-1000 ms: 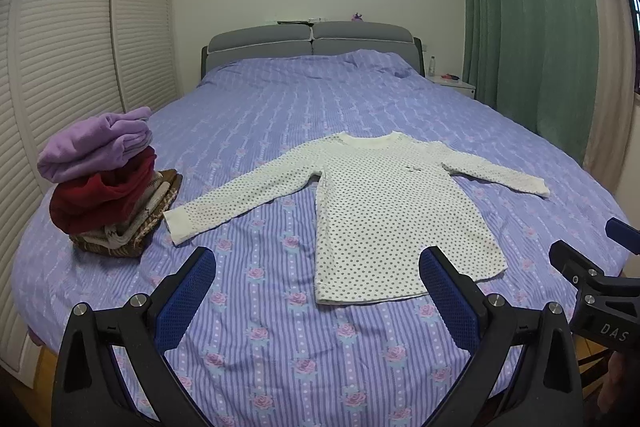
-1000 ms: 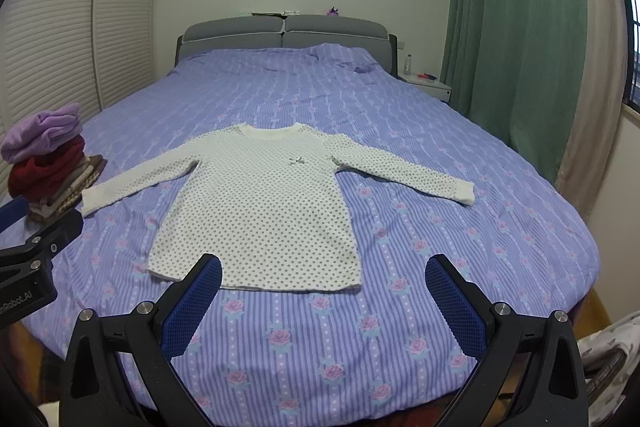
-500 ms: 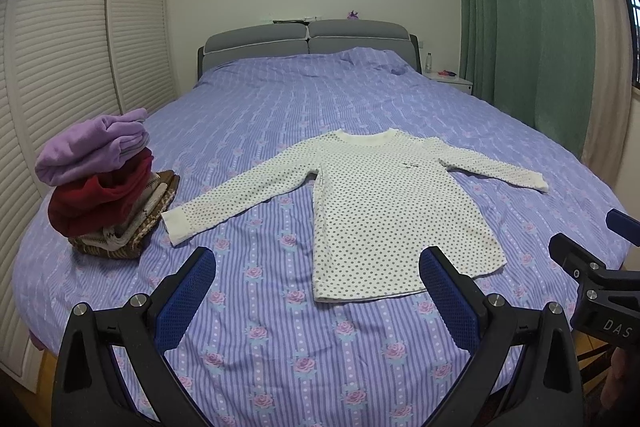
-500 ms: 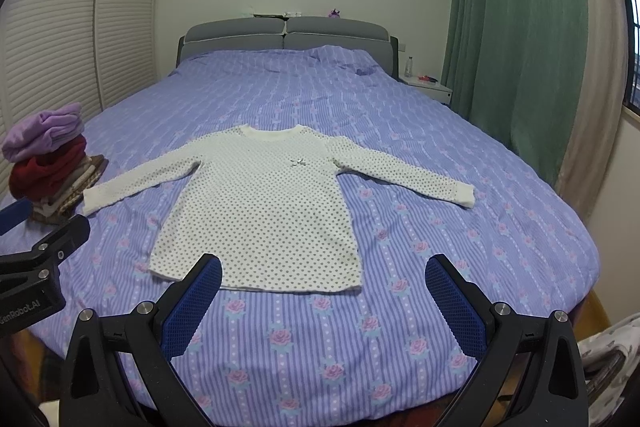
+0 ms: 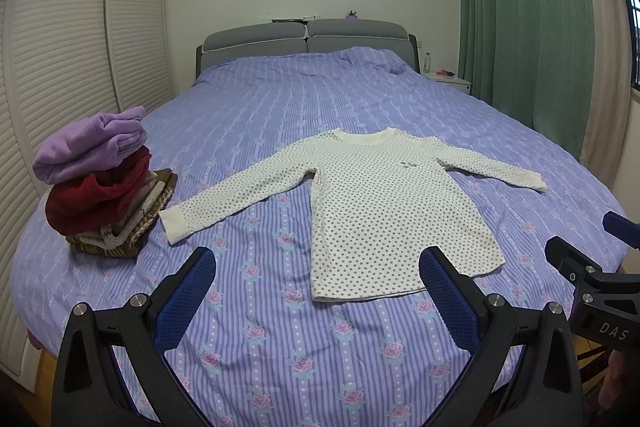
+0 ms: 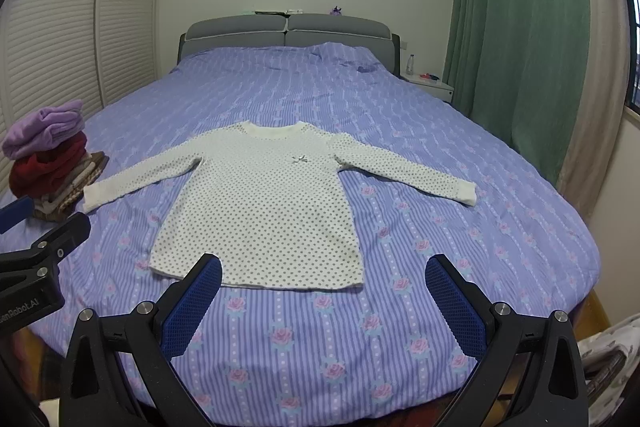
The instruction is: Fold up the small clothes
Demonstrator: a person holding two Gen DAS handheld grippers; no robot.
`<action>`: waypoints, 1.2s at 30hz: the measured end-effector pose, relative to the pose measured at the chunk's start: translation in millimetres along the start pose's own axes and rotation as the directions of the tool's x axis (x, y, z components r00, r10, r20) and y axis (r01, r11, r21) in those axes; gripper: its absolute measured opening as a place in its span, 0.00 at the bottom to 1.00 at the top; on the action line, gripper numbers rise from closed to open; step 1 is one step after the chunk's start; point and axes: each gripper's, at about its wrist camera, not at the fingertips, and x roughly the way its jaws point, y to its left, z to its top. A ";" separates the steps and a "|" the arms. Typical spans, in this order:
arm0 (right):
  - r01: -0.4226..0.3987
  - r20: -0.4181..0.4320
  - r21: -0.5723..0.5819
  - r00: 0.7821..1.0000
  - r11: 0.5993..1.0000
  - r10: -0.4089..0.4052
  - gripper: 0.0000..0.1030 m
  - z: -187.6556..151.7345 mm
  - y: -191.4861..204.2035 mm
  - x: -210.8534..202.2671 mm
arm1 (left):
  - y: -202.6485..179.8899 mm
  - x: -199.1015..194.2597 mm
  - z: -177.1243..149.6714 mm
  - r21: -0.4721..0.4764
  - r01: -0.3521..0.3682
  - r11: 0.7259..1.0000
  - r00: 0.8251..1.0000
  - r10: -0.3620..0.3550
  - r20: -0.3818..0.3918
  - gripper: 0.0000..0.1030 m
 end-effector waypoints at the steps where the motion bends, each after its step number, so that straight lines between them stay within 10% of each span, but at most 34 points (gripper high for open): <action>1: 0.001 0.001 -0.001 1.000 1.000 -0.001 1.00 0.0 0.1 0.0 | -0.1 0.1 -0.1 0.001 0.001 1.000 1.000 -0.001 0.001 1.00; 36: 0.003 -0.027 -0.009 1.000 1.000 -0.003 1.00 -5.2 4.9 9.5 | -4.2 8.4 -2.0 0.003 0.017 1.000 1.000 -0.017 -0.025 1.00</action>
